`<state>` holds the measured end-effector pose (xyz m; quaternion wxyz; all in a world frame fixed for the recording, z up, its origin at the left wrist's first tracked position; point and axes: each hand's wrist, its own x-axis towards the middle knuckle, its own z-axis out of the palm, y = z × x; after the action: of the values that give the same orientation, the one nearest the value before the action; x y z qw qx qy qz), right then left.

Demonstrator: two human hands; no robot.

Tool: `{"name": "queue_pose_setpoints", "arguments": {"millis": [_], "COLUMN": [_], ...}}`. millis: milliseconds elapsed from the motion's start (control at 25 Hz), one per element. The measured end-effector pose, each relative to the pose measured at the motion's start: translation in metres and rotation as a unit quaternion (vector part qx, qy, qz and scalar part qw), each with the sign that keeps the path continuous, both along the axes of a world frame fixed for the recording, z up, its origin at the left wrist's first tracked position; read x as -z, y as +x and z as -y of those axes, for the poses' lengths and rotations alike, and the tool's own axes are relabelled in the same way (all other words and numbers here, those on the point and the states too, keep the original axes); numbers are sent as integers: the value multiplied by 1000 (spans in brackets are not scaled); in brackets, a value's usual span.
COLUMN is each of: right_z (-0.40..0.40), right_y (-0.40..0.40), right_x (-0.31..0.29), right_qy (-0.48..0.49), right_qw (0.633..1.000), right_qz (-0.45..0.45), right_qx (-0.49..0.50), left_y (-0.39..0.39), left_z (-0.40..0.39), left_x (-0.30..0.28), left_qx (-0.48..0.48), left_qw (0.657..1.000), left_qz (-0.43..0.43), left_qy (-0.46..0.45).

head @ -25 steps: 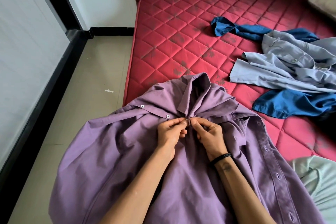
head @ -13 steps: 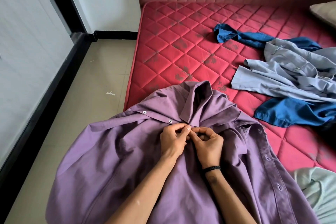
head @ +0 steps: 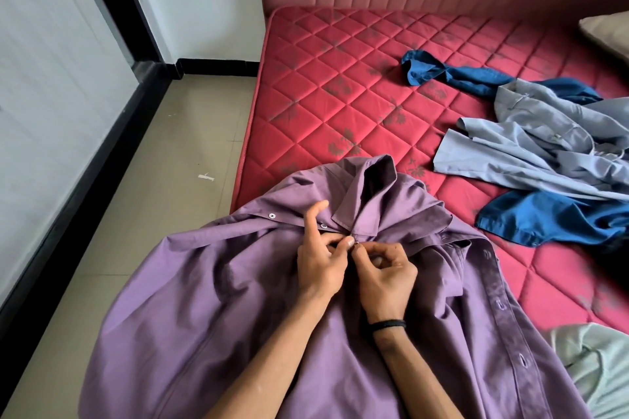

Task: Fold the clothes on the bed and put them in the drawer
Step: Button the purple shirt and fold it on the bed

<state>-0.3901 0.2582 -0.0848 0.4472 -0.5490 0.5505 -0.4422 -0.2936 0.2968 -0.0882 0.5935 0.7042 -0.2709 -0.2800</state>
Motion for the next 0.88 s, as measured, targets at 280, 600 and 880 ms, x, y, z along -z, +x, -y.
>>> {"name": "queue_pose_setpoints", "arguments": {"millis": [280,600,880], "right_z": [39,211,244], "right_y": [-39,-51,-59], "right_x": [-58,-72,-134], "right_qy": [230,-75,-208], "right_qw": [942,837,872], "right_qz": [51,-403,-366], "right_qx": [-238,-363,-250], "left_y": [43,164,196], "left_z": [-4,143,147], "left_x": [-53,-40,-133], "left_qx": [72,395,320], "left_qw": [954,860,881], "left_qz": [237,245,315], "left_qy": [166,213,148]}}
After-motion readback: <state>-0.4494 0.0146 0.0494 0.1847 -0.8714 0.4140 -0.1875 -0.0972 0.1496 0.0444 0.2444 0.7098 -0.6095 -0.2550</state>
